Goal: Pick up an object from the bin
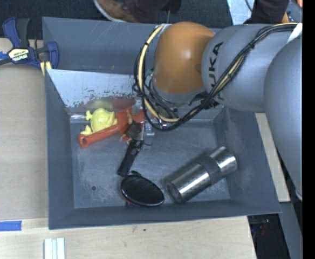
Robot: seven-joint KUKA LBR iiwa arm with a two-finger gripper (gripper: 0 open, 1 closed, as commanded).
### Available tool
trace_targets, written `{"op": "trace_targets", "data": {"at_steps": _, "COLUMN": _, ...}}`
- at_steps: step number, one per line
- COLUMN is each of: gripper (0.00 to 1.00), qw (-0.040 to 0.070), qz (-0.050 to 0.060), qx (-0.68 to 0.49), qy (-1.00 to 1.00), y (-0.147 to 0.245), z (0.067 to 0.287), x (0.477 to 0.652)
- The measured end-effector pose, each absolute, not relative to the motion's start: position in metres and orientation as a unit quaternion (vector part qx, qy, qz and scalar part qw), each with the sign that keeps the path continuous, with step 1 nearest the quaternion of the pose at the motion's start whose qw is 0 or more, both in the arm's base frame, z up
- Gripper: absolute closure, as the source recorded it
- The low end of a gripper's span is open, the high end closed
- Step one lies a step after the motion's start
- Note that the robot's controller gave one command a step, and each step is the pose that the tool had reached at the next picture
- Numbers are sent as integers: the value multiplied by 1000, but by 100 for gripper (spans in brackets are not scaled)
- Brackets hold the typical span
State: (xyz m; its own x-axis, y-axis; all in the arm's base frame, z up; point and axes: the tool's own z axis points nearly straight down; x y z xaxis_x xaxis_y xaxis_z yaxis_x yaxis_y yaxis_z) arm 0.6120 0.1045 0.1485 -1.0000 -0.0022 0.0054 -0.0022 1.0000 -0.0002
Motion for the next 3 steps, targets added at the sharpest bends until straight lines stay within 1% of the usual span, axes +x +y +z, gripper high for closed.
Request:
{"op": "trace_targets", "data": {"at_steps": 1, "gripper": 0, "qw": -2, "qz": 0, "qx": -1, "qy": -1000, "y": 104, "z": 154, "x": 614}}
{"op": "trace_targets", "data": {"at_steps": 2, "gripper": 0, "qw": -2, "qz": 0, "qx": 250, "qy": -968, "y": 91, "z": 71, "x": 603}}
{"op": "trace_targets", "data": {"at_steps": 3, "gripper": 0, "qw": -4, "qz": 0, "qx": 271, "qy": -963, "y": 96, "z": 133, "x": 601}}
